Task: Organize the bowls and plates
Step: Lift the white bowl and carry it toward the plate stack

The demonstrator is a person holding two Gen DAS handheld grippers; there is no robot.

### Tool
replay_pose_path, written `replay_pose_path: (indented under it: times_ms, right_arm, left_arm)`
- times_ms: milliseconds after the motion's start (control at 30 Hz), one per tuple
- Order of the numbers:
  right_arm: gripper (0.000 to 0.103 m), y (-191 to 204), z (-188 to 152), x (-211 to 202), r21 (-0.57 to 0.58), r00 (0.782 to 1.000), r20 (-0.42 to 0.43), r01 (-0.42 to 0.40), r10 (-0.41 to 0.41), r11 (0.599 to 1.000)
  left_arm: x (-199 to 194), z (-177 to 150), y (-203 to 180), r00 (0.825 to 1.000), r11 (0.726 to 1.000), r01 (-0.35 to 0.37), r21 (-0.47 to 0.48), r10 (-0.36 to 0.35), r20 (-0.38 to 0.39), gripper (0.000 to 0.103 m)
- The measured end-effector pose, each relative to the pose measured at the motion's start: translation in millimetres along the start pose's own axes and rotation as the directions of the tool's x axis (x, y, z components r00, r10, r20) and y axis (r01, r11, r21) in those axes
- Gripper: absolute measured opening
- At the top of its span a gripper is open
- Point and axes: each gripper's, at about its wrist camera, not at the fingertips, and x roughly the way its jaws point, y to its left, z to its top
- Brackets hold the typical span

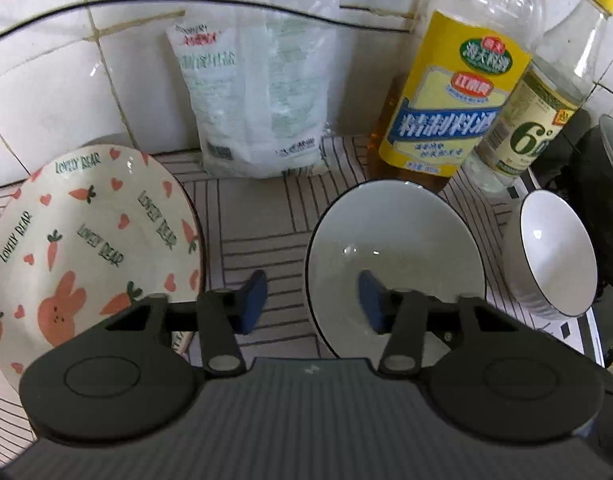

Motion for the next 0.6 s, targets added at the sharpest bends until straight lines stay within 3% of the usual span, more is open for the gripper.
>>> replay_pose_path:
  times_ms: [133, 267, 600]
  right_arm:
    - [0.023, -0.4, 0.3, 6.2, 0.041, 0.999, -0.03, -0.018, 0.019, 0.999]
    - [0.02, 4.5, 2.8, 4.1, 0.073, 0.999, -0.052, 0.007, -0.003, 0.997]
    - [0.019, -3.3, 0.5, -7.1, 0.169, 0.996, -0.091, -0.01, 0.025, 0.986]
  left_arm:
    - [4.2, -1.4, 1.9, 0.999, 0.999, 0.031, -0.026, -0.031, -0.026, 0.026]
    - [3.6, -2.3, 3.5, 0.999, 0.999, 0.032, -0.036, -0.033, -0.039, 0.017]
    - [-13.2, -13.8, -0.6, 0.999, 1.0, 0.027, 0.001, -0.027, -0.046, 0.012]
